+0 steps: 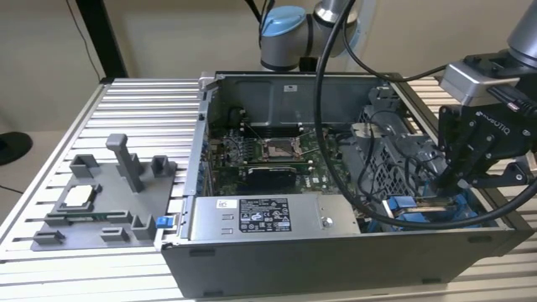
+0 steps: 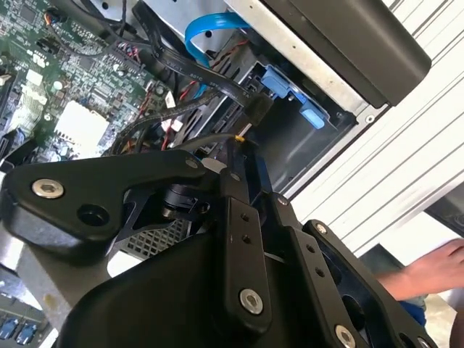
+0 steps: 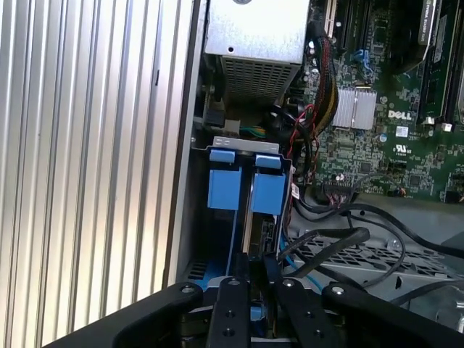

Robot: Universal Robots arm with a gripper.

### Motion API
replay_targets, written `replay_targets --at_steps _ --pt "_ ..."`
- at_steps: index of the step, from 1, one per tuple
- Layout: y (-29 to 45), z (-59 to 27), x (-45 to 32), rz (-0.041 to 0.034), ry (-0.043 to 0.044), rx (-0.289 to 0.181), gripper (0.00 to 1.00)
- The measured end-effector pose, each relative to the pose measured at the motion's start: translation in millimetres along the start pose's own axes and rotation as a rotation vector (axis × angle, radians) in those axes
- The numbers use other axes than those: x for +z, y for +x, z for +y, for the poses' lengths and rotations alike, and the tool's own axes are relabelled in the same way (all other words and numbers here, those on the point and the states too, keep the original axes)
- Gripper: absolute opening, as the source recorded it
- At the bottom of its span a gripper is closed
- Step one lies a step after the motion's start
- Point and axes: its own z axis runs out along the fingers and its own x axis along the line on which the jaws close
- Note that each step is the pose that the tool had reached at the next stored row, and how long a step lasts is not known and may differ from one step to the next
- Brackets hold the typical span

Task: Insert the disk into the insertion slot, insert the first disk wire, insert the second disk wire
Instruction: 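Insert the first disk wire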

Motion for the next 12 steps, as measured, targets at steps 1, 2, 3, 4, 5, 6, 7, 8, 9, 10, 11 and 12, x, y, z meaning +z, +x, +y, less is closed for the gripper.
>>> replay_targets --at_steps 1,2,3,4,5,6,7,8,9,10,11,12 --pt "0.0 -0.2 0.0 0.0003 0.0000 0.002 0.00" --pt "0.0 -0.7 0.3 0.0002 -0.0001 0.005 0.00" --pt "0.0 -0.9 0.7 -0.0004 -0.0002 0.012 0.00" --pt "0.0 -0.8 1.1 -0.0008 -0.0005 0.024 0.00" --pt "0.0 -0.8 1.5 -0.0013 -0.0008 0.040 0.00" --pt "0.0 -0.9 2.0 -0.0020 -0.0011 0.055 0.00" --pt "0.0 -0.9 2.6 -0.0025 -0.0015 0.071 0.00" --pt "0.0 -1.0 3.0 -0.0028 -0.0017 0.084 0.00" --pt "-0.4 -1.2 3.2 -0.0030 -0.0019 0.090 0.00" --pt "-1.3 -1.8 3.4 -0.0032 -0.0019 0.092 0.00" --pt "-2.1 -2.3 3.5 -0.0033 -0.0019 0.093 0.00" --pt "-2.9 -2.9 3.4 -0.0032 -0.0019 0.093 0.00"
